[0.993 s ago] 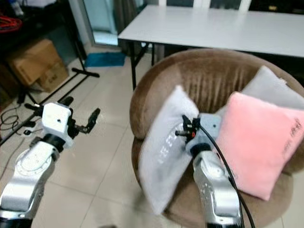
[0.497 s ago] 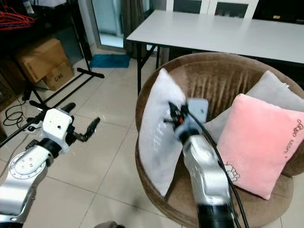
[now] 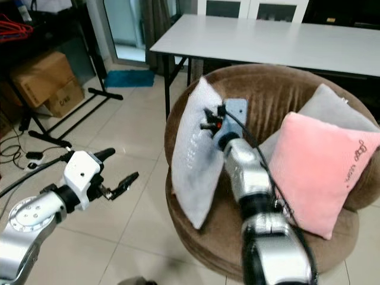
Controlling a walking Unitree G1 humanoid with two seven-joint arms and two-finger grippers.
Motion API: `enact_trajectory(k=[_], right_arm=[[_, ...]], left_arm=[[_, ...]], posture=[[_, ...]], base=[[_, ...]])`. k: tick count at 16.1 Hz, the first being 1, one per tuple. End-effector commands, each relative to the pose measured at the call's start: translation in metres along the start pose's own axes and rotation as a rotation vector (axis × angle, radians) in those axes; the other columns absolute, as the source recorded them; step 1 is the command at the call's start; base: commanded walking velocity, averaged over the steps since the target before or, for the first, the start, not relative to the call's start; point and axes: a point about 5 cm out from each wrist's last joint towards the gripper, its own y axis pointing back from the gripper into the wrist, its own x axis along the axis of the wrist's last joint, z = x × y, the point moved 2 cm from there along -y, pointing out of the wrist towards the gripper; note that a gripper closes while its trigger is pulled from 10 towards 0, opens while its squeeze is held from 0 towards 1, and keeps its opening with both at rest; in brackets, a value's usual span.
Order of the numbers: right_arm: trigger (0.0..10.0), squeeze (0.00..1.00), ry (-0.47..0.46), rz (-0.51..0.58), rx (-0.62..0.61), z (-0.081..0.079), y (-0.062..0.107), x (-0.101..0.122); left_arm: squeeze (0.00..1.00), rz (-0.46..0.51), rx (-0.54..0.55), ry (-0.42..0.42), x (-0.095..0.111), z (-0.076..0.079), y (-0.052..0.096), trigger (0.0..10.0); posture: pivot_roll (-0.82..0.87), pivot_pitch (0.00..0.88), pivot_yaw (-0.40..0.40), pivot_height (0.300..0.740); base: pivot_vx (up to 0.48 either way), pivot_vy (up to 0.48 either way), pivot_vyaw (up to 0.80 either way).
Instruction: Move the pillow to the sofa from floor
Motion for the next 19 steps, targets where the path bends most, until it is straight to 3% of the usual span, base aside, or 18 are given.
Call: enact_trajectory(k=[1,2,3,4,5,9,12,14,16,19], right_arm=[[10.0,0.00,0.018,0.018,-0.006,0.004,-0.004,0.007],[10.0,0.00,0.040,-0.014,-0.029,0.009,-0.004,0.003],[10.0,0.00,0.087,-0.083,-0.106,0.026,-0.002,-0.006],[10.0,0.78,0.095,-0.116,-0.182,0.041,0.001,-0.011],[10.0,1.00,0.093,-0.120,-0.248,0.054,0.005,-0.010],[10.0,1.00,0.082,-0.031,-0.337,0.084,0.010,0.020],[10.0,1.00,0.099,0.041,-0.261,0.090,0.011,0.042],[10.0,1.00,0.134,0.108,-0.152,0.087,0.015,0.046],[10.0,1.00,0.123,0.209,-0.077,0.082,0.033,0.036],[10.0,1.00,0.118,0.251,-0.108,0.062,0.076,0.016]], left_arm=[[0.00,-0.007,-0.014,-0.010,0.002,0.000,0.002,10.0],[0.00,-0.010,-0.017,-0.010,0.002,0.001,0.003,10.0],[0.00,-0.019,-0.014,-0.008,0.000,0.001,0.006,10.0],[0.00,-0.024,-0.009,-0.007,0.000,0.002,0.008,10.0],[0.00,-0.026,-0.003,-0.004,-0.001,0.003,0.010,10.0],[0.00,-0.028,0.014,-0.002,-0.001,0.004,0.010,10.0],[0.00,-0.005,0.042,0.005,0.002,0.002,0.008,10.0],[0.00,0.021,0.154,0.039,0.002,-0.004,0.007,10.0],[0.00,0.039,0.322,0.100,0.000,-0.011,0.012,10.0],[0.00,0.018,0.378,0.085,-0.004,-0.010,0.013,10.0]], posture=[[0.01,0.000,0.036,0.740],[0.01,0.000,0.029,0.740],[0.02,0.007,0.021,0.740],[0.03,0.015,0.013,0.740],[0.03,0.021,0.010,0.740],[0.03,0.020,0.009,0.740],[0.01,0.008,0.008,0.740],[0.00,0.000,0.009,0.740],[-0.02,0.000,0.013,0.740],[-0.03,0.000,0.011,0.740]], base=[[0.000,0.000,0.00],[0.000,0.000,0.00],[0.000,0.000,0.00],[0.000,0.000,0.00],[0.000,0.000,0.00],[0.000,0.000,0.00],[0.000,0.000,0.00],[0.000,0.000,0.00],[0.000,0.000,0.00],[0.000,0.000,0.00]])
